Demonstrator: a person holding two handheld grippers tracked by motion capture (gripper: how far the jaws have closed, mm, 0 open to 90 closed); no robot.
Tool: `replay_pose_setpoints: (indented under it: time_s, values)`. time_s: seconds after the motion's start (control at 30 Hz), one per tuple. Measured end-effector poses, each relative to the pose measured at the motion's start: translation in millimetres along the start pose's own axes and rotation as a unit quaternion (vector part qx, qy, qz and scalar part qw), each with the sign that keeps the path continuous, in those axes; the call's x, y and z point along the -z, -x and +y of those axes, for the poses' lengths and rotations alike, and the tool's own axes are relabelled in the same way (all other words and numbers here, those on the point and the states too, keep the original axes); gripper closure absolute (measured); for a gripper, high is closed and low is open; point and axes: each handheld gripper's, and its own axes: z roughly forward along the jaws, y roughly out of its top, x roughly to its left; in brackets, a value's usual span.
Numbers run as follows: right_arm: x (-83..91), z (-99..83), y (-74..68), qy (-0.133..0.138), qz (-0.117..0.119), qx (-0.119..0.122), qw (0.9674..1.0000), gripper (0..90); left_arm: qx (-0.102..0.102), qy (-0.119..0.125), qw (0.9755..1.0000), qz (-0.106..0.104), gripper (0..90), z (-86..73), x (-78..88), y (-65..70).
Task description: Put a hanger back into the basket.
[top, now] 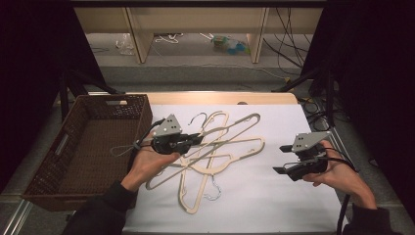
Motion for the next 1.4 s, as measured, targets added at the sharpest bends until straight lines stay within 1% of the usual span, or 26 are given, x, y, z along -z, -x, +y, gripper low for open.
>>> replay_pose_setpoints:
  time_s: [0.07, 0.1, 0.13, 0.17, 0.2, 0.23, 0.3, 0.4, 0.43, 0.5, 0.53, 0.57, 0.6, 0.67, 0.77, 0.87, 0.9, 0.97, 1.0, 1.07, 1.17, 1.23, 1.27, 1.3, 1.33, 1.4]
  values:
    - [0.2, -0.2, 0.3, -0.004, 0.004, -0.001, 1.0, 27.0, 0.015, 0.007, 0.9999, -0.005, 85.8, 1.6, 6.5, -0.2]
    - [-1.7, -1.2, -0.5, 0.003, 0.001, -0.003, 1.0, 27.0, 0.021, 0.009, 0.9997, -0.005, 85.8, 2.4, 10.1, 0.3]
    - [-3.1, -2.5, -1.4, -0.004, 0.005, -0.003, 1.0, 27.0, 0.02, 0.011, 0.9997, -0.002, 85.8, 3.6, 14.1, 0.7]
    - [-3.8, -3.1, -1.1, -0.004, 0.003, 0.002, 1.0, 27.0, 0.024, 0.013, 0.9996, -0.002, 85.7, 4.3, 17.1, 1.2]
    - [-3.8, -3.6, -1.7, -0.006, 0.007, -0.004, 1.0, 27.0, 0.031, 0.013, 0.9994, -0.001, 85.8, 5.8, 25.9, 3.3]
    - [-4.0, -3.9, -2.2, -0.008, 0.007, -0.006, 0.9999, 27.0, 0.031, 0.013, 0.9994, -0.001, 85.8, 5.8, 25.9, 3.3]
    - [-4.5, -4.2, -2.6, -0.01, 0.007, -0.005, 0.9999, 27.1, 0.038, 0.009, 0.9992, -0.005, 85.8, 7.3, 34.1, 4.7]
    - [-5.2, -4.3, -3.2, -0.011, 0.008, -0.006, 0.9999, 27.3, 0.052, 0.012, 0.9986, -0.006, 85.8, 9.8, 48.0, 6.3]
    - [-5.5, -4.2, -3.4, -0.012, 0.008, -0.004, 0.9999, 27.3, 0.055, 0.012, 0.9984, -0.002, 85.7, 10.4, 53.1, 6.8]
    - [-5.9, -3.7, -4.3, -0.013, 0.009, -0.003, 0.9999, 27.4, 0.053, 0.015, 0.9985, 0.004, 85.7, 12.1, 63.1, 7.0]
    - [-5.9, -3.7, -4.3, -0.013, 0.009, -0.003, 0.9999, 27.4, 0.053, 0.02, 0.9983, 0.01, 85.8, 12.9, 68.4, 6.7]
    - [-6.1, -3.5, -4.7, -0.015, 0.009, -0.003, 0.9998, 27.6, 0.057, 0.026, 0.998, 0.011, 85.8, 13.4, 72.3, 6.3]
    - [-6.2, -3.4, -4.9, -0.016, 0.01, -0.003, 0.9998, 27.7, 0.065, 0.035, 0.9972, 0.012, 85.8, 13.9, 78.9, 4.2]
    - [-7.5, -3.1, -4.9, -0.018, 0.01, -0.001, 0.9998, 27.7, 0.079, 0.044, 0.9958, 0.011, 85.7, 14.5, 89.5, -1.5]
    - [-9.2, -3.1, -5.0, -0.019, 0.013, -0.001, 0.9997, 27.7, 0.101, 0.061, 0.9929, 0.015, 85.7, 14.2, 104.4, -11.4]
    - [-11.8, -2.9, -4.9, -0.023, 0.012, 0.0, 0.9997, 27.7, 0.113, 0.079, 0.9897, 0.039, 85.7, 13.9, 122.9, -22.4]
    - [-11.8, -2.9, -4.9, -0.023, 0.012, 0.0, 0.9997, 27.7, 0.12, 0.084, 0.9882, 0.046, 85.7, 14.0, 128.5, -25.3]
    - [-13.5, -3.1, -5.7, -0.028, 0.015, -0.003, 0.9995, 27.7, 0.127, 0.093, 0.9861, 0.053, 85.7, 14.7, 139.4, -31.5]
    - [-13.8, -3.3, -5.6, -0.029, 0.017, -0.004, 0.9994, 27.7, 0.128, 0.095, 0.9855, 0.057, 85.7, 15.5, 144.8, -34.2]
    - [-14.5, -3.5, -5.2, -0.027, 0.016, -0.001, 0.9995, 27.7, 0.124, 0.094, 0.9852, 0.071, 85.7, 18.6, 155.5, -39.1]
    - [-16.3, -4.6, -4.6, -0.029, 0.016, -0.002, 0.9994, 27.7, 0.121, 0.093, 0.984, 0.092, 85.7, 23.4, 169.1, -47.0]
    - [-17.1, -4.9, -4.6, -0.031, 0.016, -0.002, 0.9994, 27.7, 0.121, 0.093, 0.9821, 0.11, 85.7, 26.4, 179.0, -55.5]
    - [-17.6, -5.0, -4.9, -0.035, 0.016, -0.003, 0.9993, 27.7, 0.121, 0.092, 0.9815, 0.116, 85.7, 27.1, 181.8, -58.5]
    - [-17.8, -5.0, -4.9, -0.036, 0.016, -0.002, 0.9992, 27.7, 0.119, 0.085, 0.98, 0.135, 85.7, 27.3, 189.6, -68.3]
    - [-17.8, -5.0, -4.9, -0.036, 0.016, -0.002, 0.9992, 27.7, 0.119, 0.085, 0.98, 0.135, 85.7, 27.3, 189.6, -68.3]
    - [-17.7, -5.0, -4.9, -0.035, 0.016, -0.003, 0.9992, 27.7, 0.12, 0.08, 0.9784, 0.148, 85.7, 25.7, 194.3, -77.2]
